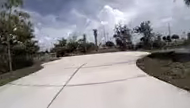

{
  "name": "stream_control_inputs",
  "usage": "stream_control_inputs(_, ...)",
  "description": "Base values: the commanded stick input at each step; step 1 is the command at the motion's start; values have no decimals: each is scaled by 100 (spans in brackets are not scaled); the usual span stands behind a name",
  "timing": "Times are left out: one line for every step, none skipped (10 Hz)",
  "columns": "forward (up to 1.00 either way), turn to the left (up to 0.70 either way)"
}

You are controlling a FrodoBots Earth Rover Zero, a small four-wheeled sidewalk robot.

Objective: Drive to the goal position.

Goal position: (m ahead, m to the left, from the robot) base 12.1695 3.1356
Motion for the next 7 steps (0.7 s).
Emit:
stream_control_inputs(85, 0)
stream_control_inputs(85, 0)
stream_control_inputs(85, 0)
stream_control_inputs(85, 0)
stream_control_inputs(85, 0)
stream_control_inputs(85, -5)
stream_control_inputs(85, -18)
